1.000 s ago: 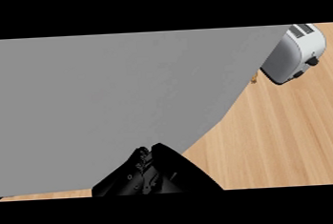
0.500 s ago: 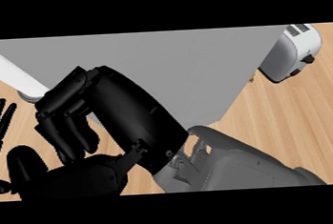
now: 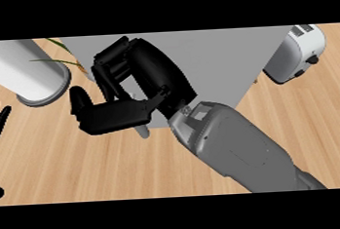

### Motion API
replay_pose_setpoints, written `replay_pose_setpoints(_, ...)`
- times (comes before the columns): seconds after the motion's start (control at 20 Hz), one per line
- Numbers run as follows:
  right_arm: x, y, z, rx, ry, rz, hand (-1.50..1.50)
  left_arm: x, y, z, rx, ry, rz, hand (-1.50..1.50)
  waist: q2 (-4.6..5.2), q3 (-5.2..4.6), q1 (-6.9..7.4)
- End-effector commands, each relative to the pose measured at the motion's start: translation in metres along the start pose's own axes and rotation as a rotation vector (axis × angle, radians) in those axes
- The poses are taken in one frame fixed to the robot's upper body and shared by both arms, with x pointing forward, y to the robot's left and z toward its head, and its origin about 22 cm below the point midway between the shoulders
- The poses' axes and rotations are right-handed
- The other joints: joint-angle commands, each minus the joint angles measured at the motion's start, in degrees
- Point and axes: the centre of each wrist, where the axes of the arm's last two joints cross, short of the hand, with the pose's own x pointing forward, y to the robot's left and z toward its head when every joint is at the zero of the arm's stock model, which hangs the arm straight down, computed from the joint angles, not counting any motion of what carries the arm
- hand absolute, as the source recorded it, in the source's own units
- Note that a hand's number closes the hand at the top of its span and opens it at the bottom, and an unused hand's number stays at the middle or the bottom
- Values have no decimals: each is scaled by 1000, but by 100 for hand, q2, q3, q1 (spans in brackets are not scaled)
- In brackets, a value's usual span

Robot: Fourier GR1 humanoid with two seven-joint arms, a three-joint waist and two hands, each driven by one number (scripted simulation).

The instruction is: Pick up the wine, place it into the cabinet and close the cabinet

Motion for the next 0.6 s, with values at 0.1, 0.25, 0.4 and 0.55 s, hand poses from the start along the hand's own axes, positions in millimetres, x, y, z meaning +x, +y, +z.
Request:
replay_pose_setpoints(0.1, -22, -41, -13, -67, 19, 27, 150, -19, -8, -1, -7, -14, -3, -150, 11, 1, -27)
replay_pose_setpoints(0.25, -26, -43, -13, -70, 11, 59, 150, -17, -6, 0, -1, -1, 19, -150, 10, 0, -33)
replay_pose_setpoints(0.4, -48, -67, -16, -42, 29, 68, 150, -11, -7, -10, -9, 1, 11, -150, 36, 1, 9)
replay_pose_setpoints(0.55, -40, -84, -15, -79, 15, 101, 150, 1, 2, -10, -35, -4, 9, -150, 40, -1, 13)
